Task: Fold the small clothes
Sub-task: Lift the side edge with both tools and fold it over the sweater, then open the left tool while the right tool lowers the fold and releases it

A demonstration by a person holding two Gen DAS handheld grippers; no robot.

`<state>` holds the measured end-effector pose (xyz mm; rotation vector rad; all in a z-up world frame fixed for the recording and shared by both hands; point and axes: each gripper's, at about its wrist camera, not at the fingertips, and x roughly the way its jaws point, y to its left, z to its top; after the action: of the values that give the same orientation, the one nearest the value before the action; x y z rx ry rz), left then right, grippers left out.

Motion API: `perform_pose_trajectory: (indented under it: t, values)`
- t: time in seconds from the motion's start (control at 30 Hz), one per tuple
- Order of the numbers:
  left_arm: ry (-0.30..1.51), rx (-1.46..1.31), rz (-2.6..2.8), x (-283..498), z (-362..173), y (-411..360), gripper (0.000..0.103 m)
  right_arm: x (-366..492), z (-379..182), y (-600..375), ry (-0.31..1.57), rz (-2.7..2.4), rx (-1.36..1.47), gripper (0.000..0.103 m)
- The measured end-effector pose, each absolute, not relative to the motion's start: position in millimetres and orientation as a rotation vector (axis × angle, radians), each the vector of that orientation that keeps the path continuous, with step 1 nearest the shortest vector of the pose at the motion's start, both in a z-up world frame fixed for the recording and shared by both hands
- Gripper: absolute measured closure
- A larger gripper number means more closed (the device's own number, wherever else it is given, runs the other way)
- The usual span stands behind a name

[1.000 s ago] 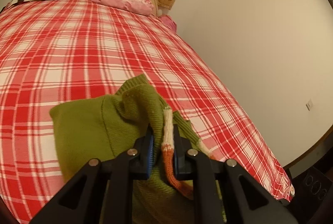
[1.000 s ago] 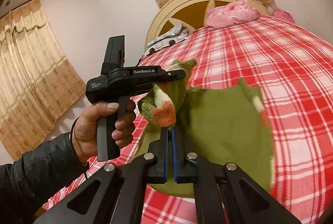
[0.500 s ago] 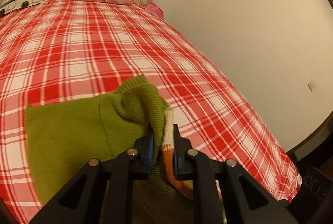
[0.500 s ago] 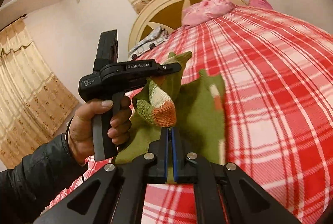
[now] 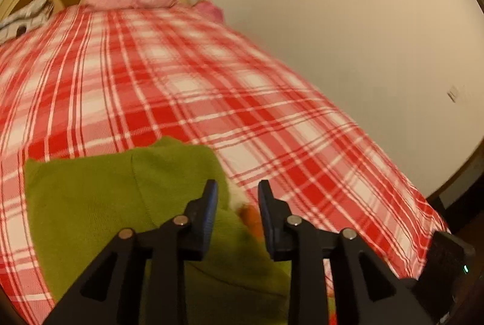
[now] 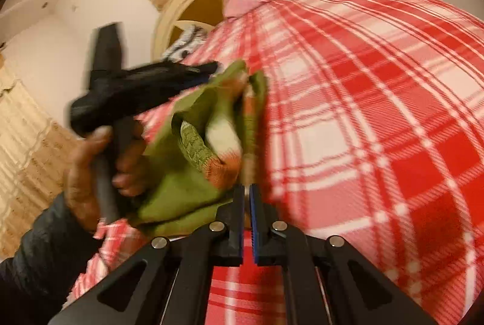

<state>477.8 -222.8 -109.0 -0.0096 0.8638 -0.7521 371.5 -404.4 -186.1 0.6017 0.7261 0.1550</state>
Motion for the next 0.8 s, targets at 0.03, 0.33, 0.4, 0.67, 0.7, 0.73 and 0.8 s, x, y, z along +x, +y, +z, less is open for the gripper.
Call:
perform_pose_trajectory:
  t: [0.03, 0.33, 0.4, 0.67, 0.7, 0.73, 0.8]
  values:
    - [0.846, 0.013, -0.753, 471, -104, -221, 0.070, 369, -186, -408, 0.727, 0.123, 0.602, 0.099]
    - [0.768, 0.094, -0.647, 414, -113, -156, 0.039, 383, -139, -395, 0.640, 0.181, 0.483, 0.003]
    - [0.759, 0.111, -0.605, 404, -120, -144, 0.039, 396, -125, -381, 0.622, 0.190, 0.421, 0.003]
    - [0.780, 0.027, -0.546, 394, -150, -116, 0.031, 480, -140, -357, 0.784, 0.251, 0.425, 0.074]
    - [0.782, 0.019, -0.546, 392, -152, -115, 0.029, 486, -148, -356, 0.812, 0.243, 0.428, 0.083]
    - [0.784, 0.009, -0.549, 391, -153, -113, 0.026, 487, -149, -356, 0.814, 0.224, 0.419, 0.084]
    - [0.782, 0.011, -0.566, 385, -156, -113, 0.024, 480, -148, -356, 0.799, 0.163, 0.343, 0.088]
